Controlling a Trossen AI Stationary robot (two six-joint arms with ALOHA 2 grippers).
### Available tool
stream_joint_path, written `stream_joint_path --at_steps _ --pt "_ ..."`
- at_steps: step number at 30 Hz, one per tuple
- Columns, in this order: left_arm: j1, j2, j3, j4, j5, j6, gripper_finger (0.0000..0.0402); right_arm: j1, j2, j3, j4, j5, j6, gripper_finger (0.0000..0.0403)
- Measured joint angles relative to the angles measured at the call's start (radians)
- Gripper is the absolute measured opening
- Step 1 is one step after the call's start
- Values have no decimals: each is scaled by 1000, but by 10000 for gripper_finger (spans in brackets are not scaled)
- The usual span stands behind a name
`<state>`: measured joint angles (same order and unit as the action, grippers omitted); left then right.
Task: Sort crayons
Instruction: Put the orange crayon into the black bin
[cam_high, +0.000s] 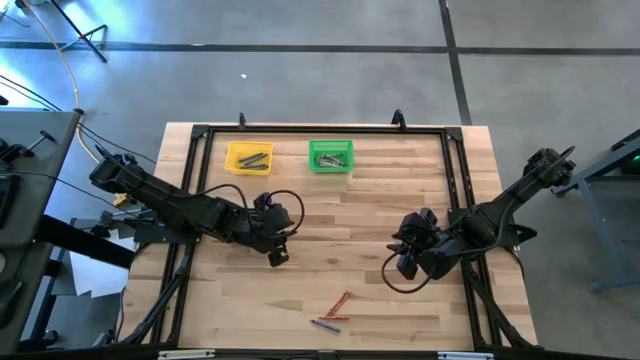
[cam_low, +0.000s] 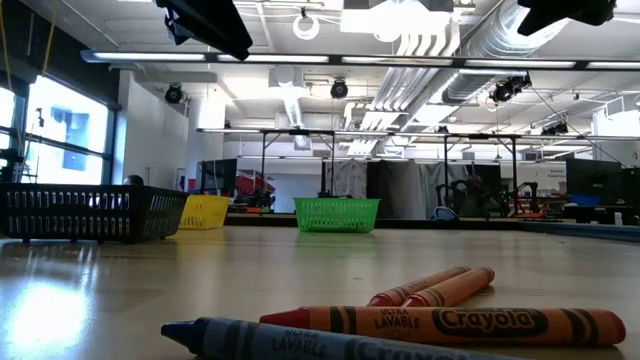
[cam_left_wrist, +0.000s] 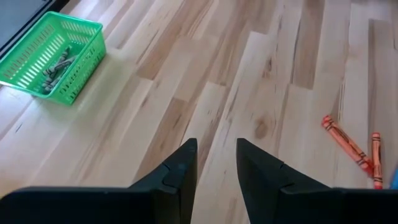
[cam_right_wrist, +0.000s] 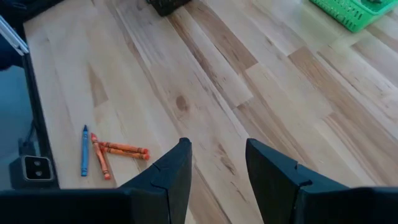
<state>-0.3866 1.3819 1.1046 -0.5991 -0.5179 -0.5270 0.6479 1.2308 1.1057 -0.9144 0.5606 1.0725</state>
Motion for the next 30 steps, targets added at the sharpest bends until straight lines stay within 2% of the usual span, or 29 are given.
stream_joint_path --at_steps 19,24,30 --pt "0 18 -1 129 82 34 96 0 0 0 52 -12 25 146" --pt "0 90 -1 162 181 34 96 3 0 0 120 -14 19 146" --pt "0 216 -2 231 277 43 96 -3 1 0 119 -20 71 146"
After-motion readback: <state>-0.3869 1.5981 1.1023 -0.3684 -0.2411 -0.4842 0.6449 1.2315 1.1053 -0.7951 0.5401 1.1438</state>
